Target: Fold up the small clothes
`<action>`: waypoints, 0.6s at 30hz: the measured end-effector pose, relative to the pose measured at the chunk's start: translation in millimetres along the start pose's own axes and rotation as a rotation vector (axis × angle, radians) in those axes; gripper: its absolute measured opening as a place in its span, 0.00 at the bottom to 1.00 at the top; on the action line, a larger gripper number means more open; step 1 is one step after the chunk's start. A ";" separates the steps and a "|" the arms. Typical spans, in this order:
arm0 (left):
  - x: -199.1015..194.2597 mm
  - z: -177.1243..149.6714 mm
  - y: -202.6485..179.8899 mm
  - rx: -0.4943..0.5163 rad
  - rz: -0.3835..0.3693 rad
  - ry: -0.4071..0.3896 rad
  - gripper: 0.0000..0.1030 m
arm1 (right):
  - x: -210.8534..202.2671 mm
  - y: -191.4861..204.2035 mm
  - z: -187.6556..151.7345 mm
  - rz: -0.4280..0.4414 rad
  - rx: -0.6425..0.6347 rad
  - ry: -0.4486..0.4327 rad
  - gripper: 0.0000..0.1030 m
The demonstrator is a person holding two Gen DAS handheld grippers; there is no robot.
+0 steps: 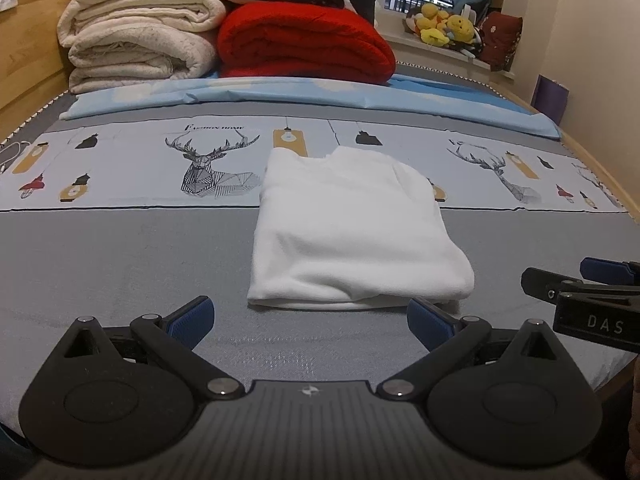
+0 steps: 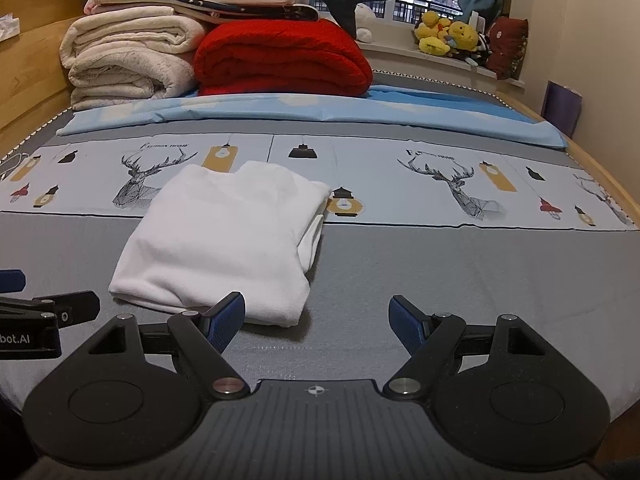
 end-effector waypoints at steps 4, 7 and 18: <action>0.0 0.2 0.5 -0.005 0.000 0.002 1.00 | 0.5 1.1 0.0 0.001 -0.006 0.000 0.78; -0.3 0.1 0.4 -0.008 -0.003 0.002 1.00 | 0.7 1.3 0.1 0.002 -0.005 0.001 0.78; -0.2 0.0 0.2 -0.008 -0.004 0.002 1.00 | 0.7 3.5 0.4 0.003 -0.012 -0.001 0.78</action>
Point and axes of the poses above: each gripper's, at about its wrist camera, not at the fingertips, and x roughly the way its jaws point, y to its left, z to its top, the point moved 9 cm from there along x, roughly the way its jaws point, and after that the axes turned 13 degrees about -x, right-handed, at the moved point
